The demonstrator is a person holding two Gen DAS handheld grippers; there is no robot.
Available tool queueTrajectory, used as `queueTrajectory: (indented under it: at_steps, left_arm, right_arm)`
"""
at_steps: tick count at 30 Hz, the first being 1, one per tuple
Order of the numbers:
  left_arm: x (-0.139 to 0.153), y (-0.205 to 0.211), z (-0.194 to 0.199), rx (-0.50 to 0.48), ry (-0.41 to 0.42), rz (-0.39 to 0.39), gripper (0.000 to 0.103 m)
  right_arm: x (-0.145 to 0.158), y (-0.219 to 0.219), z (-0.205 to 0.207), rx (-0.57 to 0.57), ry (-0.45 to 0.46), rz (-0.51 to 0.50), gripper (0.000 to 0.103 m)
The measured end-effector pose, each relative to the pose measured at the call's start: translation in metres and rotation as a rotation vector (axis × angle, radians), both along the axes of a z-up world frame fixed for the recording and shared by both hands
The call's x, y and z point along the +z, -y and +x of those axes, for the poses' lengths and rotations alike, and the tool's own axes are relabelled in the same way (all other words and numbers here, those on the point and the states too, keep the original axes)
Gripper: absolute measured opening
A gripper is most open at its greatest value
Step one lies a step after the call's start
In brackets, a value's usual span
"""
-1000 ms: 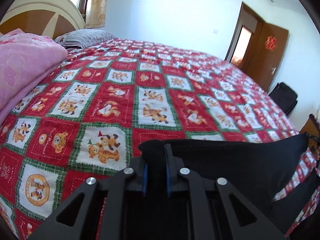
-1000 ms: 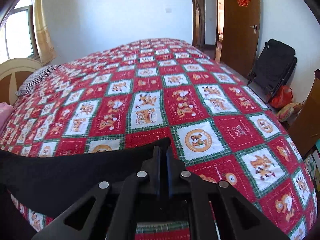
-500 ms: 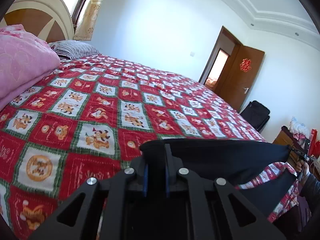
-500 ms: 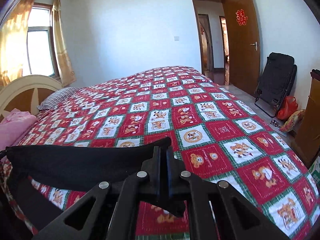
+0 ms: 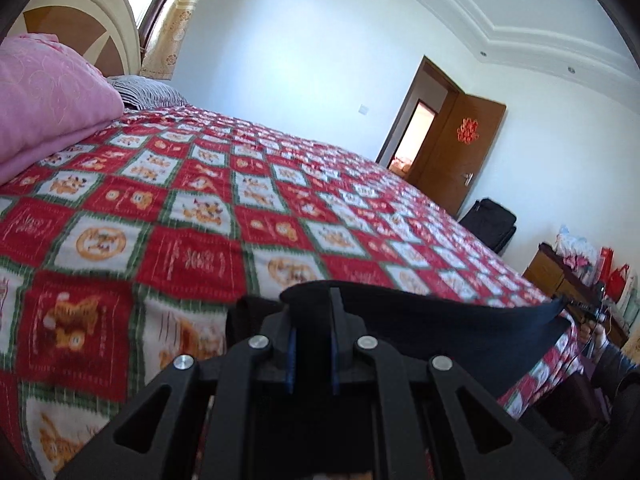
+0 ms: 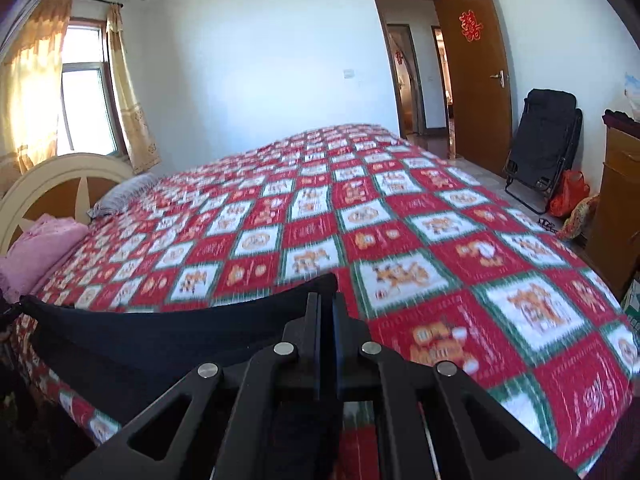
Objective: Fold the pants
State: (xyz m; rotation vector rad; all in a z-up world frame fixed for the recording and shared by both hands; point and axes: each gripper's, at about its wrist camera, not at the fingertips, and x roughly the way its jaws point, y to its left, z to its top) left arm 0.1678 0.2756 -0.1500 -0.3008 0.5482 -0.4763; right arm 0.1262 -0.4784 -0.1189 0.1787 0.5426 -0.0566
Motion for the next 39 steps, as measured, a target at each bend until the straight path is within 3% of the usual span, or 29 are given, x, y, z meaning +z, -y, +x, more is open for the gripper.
queueTrajectory:
  at_steps: [5,14,21,26,29,31,33,36,39]
  left_arm:
    - [-0.023,0.003,-0.012,-0.008,-0.028,0.068,0.014]
    - [-0.033,-0.004,-0.029,0.0,-0.016,0.129,0.03]
    - [-0.036,-0.011,-0.043,0.042,-0.005,0.177,0.059]
    - [-0.043,-0.018,-0.054,0.056,-0.013,0.237,0.069]
    - [-0.047,-0.023,-0.06,0.065,-0.03,0.257,0.069]
    - [-0.048,-0.025,-0.065,0.071,-0.036,0.279,0.069]
    - [-0.05,-0.029,-0.068,0.1,-0.048,0.307,0.07]
    - [-0.051,-0.043,-0.067,0.187,-0.076,0.331,0.07]
    - [-0.049,-0.057,-0.068,0.245,-0.081,0.296,0.07]
  right_arm:
    - [-0.012,0.0,-0.018,-0.004,-0.029,-0.004,0.005]
    - [-0.019,-0.007,-0.034,-0.024,-0.061,-0.05,0.005]
    - [-0.019,-0.009,-0.043,-0.037,-0.092,-0.079,0.007]
    - [-0.02,-0.001,-0.051,-0.117,-0.14,-0.125,0.012]
    - [-0.021,0.002,-0.06,-0.135,-0.136,-0.119,0.013]
    - [-0.02,0.003,-0.064,-0.147,-0.14,-0.122,0.024]
    - [-0.02,0.003,-0.068,-0.155,-0.145,-0.125,0.058]
    - [-0.019,0.005,-0.077,-0.166,-0.135,-0.116,0.06]
    - [-0.013,0.008,-0.085,-0.193,-0.107,-0.079,0.06]
